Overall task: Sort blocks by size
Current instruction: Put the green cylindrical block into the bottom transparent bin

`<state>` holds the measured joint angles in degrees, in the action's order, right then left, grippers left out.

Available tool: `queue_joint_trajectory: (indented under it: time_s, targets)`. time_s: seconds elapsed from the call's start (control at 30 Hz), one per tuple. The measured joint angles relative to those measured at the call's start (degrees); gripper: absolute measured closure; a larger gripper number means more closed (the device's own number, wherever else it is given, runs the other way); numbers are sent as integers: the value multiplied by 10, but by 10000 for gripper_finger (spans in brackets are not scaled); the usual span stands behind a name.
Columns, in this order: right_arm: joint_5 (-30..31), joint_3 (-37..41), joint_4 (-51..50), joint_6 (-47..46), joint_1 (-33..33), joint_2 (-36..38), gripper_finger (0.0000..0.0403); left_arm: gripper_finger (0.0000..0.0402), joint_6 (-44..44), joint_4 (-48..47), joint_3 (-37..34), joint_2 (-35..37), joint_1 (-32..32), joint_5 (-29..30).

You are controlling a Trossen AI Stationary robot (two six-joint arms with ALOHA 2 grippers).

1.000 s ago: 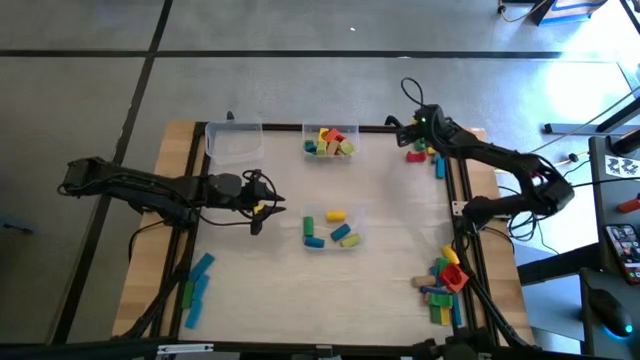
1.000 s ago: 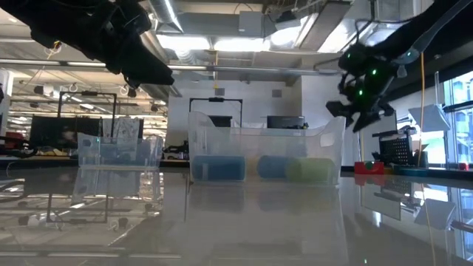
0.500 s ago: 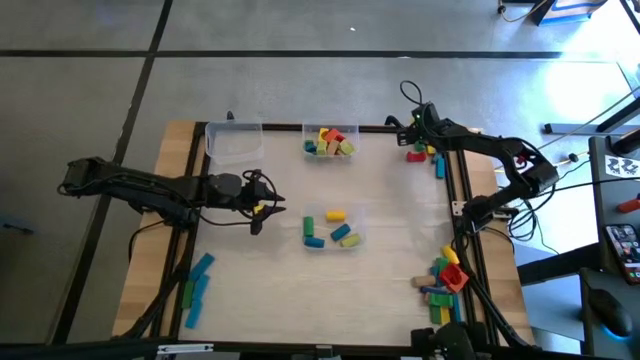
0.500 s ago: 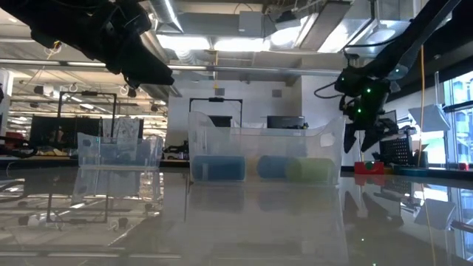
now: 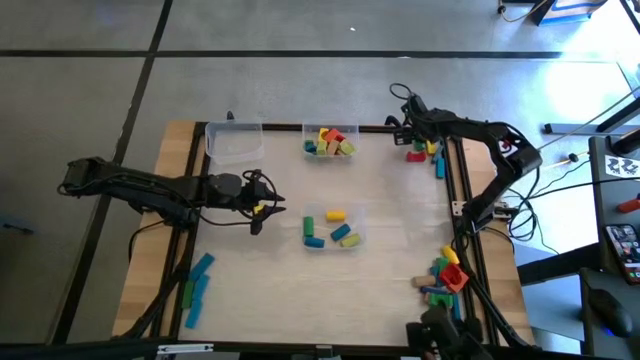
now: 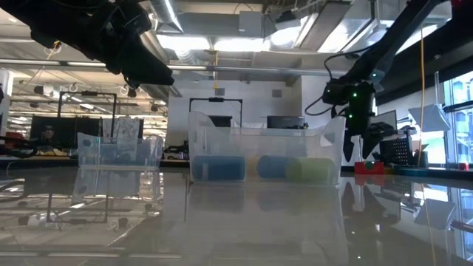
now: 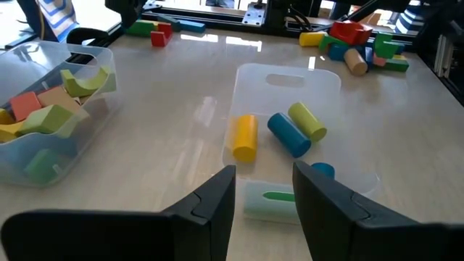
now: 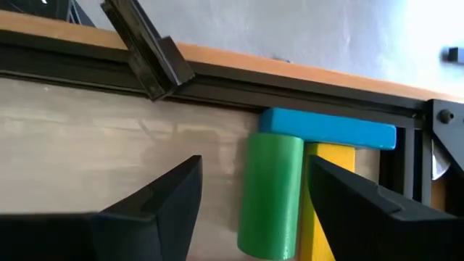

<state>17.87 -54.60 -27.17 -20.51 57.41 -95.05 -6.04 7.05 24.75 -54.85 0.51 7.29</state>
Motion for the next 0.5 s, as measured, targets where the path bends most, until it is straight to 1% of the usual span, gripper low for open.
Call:
queue_joint_trajectory:
  time_s: [0.27, 0.5]
  targets:
    - [-6, -45, -49, -18, 0, -53, 157, 271, 0, -4, 0, 0, 0, 0]
    - [-48, -48, -43, -14, 0, -65, 157, 271, 6, -5, 0, 0, 0, 0]
